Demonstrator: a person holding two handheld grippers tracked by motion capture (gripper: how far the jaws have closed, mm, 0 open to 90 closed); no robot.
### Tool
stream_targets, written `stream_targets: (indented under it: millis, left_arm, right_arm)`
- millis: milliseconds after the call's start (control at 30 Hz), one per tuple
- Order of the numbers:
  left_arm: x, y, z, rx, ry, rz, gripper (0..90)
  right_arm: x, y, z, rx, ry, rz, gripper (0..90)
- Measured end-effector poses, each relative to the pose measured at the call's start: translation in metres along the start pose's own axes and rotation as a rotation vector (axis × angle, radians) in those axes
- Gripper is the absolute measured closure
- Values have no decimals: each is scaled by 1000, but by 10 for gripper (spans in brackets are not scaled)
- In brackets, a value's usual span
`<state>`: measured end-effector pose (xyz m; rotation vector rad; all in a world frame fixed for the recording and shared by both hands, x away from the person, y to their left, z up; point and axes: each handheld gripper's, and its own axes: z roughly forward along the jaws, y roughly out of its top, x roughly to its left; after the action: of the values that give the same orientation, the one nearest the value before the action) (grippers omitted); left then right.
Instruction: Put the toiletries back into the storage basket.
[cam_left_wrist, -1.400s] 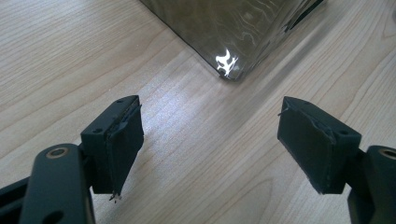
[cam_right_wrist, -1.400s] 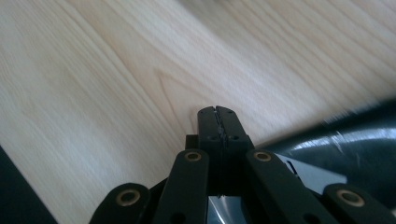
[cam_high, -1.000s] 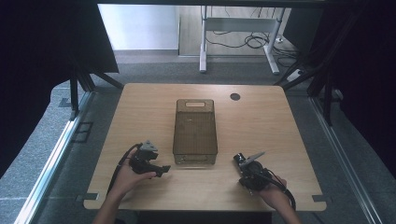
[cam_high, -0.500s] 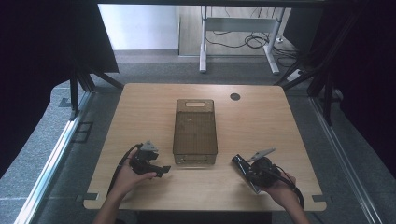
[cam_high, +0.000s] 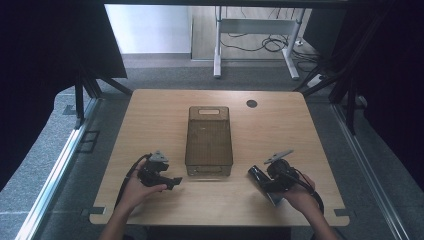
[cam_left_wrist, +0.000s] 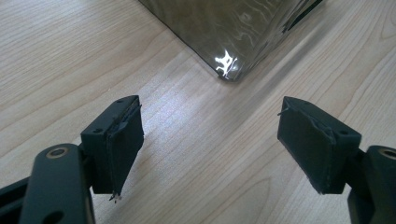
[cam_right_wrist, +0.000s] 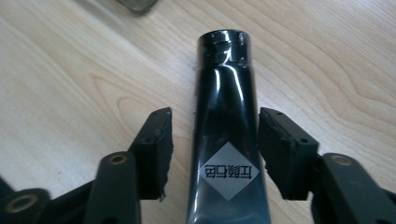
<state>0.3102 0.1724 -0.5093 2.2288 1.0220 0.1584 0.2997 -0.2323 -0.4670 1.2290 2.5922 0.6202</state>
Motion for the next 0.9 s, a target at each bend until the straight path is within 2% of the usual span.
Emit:
stream_targets:
  millis: [200,300,400,500,800,900]
  left_arm:
    - [1,0,3,10,-4,-2,229]
    - [0,0,1,3,-5,9,229]
    - [-1,1,0,-3,-6,1,229]
    - [1,0,2,6,-7,1,229]
    - [2,0,1,0,-8,5,229]
    - [2,0,0,-2,-9,1,229]
  right_arm:
    - [3,4,5,23,-10,-3,398]
    - [3,6,9,46,-17,-1,385]
    - [2,9,10,60,-35,-1,369]
    - [0,10,12,74,-39,17,362]
    - [-1,14,33,145,-35,16,347]
    - [-1,14,39,169,-53,7,348]
